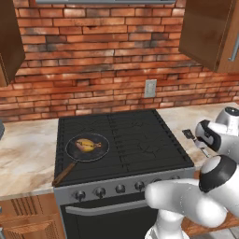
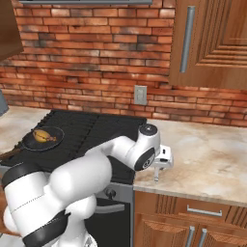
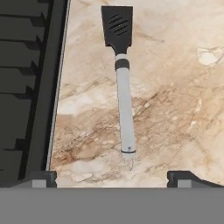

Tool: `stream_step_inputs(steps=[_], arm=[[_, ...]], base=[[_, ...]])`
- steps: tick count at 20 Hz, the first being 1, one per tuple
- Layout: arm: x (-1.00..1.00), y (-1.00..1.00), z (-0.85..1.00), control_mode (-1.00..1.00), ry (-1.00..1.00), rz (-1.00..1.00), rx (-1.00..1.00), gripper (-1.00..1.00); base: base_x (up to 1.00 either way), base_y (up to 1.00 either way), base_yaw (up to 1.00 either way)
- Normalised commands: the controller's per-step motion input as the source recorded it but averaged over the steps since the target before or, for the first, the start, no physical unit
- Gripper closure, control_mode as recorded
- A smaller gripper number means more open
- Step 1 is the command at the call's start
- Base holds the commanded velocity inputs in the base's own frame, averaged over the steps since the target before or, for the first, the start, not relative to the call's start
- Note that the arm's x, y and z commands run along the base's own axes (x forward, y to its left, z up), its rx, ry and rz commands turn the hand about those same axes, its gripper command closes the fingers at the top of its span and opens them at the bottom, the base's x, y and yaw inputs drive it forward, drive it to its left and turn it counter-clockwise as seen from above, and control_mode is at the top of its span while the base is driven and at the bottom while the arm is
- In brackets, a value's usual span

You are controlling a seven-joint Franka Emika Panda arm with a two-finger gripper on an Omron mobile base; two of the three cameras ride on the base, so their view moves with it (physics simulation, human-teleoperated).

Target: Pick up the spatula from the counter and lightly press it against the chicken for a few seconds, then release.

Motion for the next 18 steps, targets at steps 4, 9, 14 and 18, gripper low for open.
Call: stream_step_inputs(steps=[4, 9, 14, 18], arm=[[0.17, -0.07, -0.16, -1.0, 0.0, 0.0, 0.0, -1.0], [0.19, -0.04, -0.15, -1.0, 0.0, 0.0, 0.0, -1.0], [0.16, -0.07, -0.19, -1.0, 0.01, 0.0, 0.0, -1.0], [0.13, -0.1, -0.22, -1.0, 0.01, 0.0, 0.0, -1.0]], base=[[0.0, 0.0, 0.0], [0.0, 0.0, 0.0], [0.0, 0.0, 0.0], [0.0, 0.0, 0.0]])
